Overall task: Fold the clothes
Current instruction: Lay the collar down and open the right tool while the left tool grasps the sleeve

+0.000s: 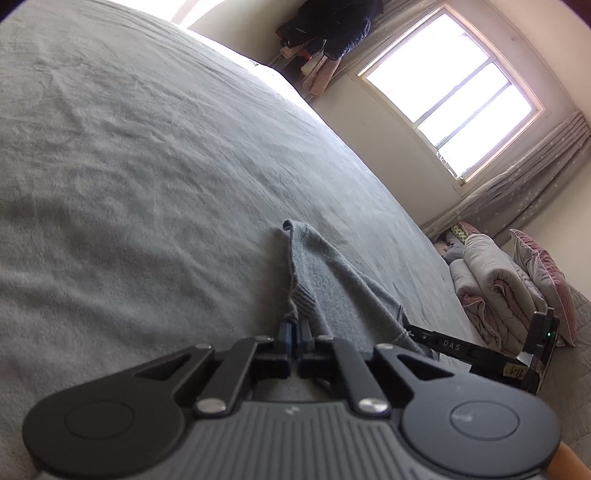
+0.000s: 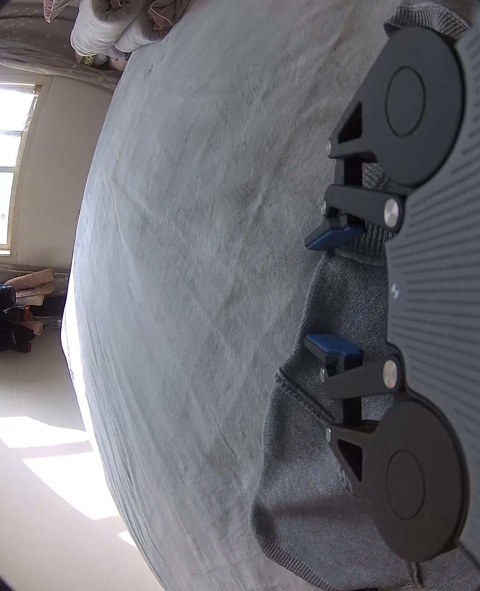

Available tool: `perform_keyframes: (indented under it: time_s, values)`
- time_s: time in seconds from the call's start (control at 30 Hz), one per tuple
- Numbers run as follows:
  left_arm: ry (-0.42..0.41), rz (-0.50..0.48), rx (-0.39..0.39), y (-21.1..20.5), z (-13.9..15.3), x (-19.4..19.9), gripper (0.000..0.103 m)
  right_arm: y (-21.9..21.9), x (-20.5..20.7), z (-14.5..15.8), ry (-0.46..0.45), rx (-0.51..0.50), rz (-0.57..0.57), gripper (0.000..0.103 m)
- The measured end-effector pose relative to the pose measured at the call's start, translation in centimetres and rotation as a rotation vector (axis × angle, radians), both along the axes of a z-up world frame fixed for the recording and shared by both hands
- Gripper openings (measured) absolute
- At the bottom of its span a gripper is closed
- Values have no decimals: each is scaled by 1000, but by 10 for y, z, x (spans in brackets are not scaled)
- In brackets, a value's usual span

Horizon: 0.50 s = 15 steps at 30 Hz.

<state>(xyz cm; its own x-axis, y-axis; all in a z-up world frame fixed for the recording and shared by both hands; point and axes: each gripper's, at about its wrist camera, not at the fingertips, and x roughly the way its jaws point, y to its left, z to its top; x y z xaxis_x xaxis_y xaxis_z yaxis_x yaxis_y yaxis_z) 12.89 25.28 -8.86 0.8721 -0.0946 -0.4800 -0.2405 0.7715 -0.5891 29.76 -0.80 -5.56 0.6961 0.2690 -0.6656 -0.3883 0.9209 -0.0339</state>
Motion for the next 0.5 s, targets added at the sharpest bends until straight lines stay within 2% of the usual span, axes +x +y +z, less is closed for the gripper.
perform_keyframes:
  time_s: [0.03,0.07,0.17,0.27,0.37,0.43,0.5]
  values:
    - [-5,13,47,-3,5,-1,2,4,0,0,-10,-9,15,11]
    - [-4,23,77,-5,9,-2,2,8,-1,2,-28,-23,13,4]
    - [50,28,109,-5,8,3,2,20,4,2,-103,-120,-41,3]
    - [66,29,66,2,2,4,3,27,16,-6,-96,-153,-88,3]
    - [64,25,24,7,1,2,7,26,17,-5,-93,-124,-133,4]
    - [62,23,0,9,1,1,10,20,12,0,-83,-73,-145,15]
    - [57,23,-9,9,3,-3,17,12,5,4,-73,-50,-154,20]
